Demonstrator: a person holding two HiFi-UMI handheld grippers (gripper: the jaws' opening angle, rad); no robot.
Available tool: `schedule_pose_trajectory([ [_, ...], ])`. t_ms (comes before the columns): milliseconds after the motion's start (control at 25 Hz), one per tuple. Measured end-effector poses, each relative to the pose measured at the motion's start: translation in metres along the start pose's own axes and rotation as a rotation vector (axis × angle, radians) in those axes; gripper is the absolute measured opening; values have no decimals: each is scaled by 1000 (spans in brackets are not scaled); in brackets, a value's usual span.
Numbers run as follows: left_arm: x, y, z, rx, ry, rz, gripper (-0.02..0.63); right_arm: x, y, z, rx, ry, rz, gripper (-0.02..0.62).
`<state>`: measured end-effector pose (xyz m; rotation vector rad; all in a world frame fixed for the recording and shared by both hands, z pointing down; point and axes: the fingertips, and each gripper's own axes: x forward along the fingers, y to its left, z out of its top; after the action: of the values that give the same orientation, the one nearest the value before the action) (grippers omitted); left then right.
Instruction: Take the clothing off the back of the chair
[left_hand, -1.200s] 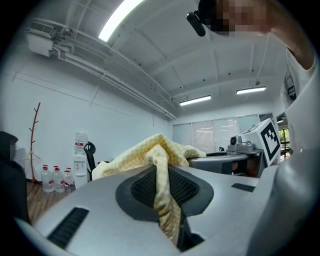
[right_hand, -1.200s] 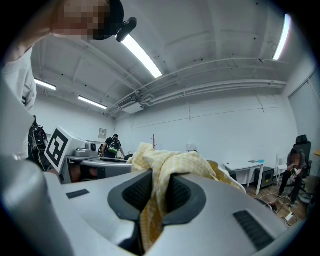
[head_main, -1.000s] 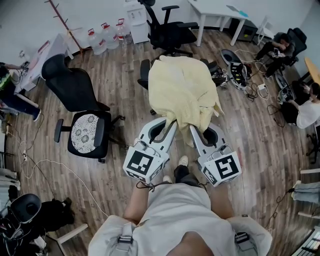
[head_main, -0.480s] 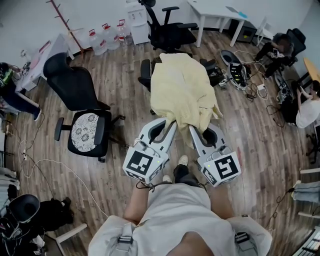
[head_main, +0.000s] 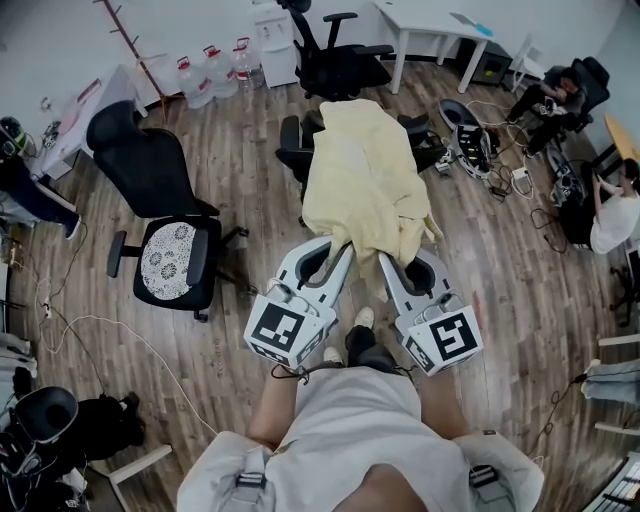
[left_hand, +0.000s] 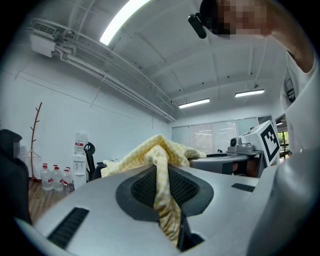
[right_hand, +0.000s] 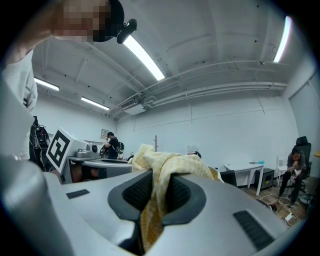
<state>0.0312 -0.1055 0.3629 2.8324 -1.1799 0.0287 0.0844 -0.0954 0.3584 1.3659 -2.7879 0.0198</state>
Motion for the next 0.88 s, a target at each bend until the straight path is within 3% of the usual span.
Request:
schedule_pose_trajectory([
  [880,-26,-14,1,6,-10,3,57,-18,22,3,1,-18,4,55],
])
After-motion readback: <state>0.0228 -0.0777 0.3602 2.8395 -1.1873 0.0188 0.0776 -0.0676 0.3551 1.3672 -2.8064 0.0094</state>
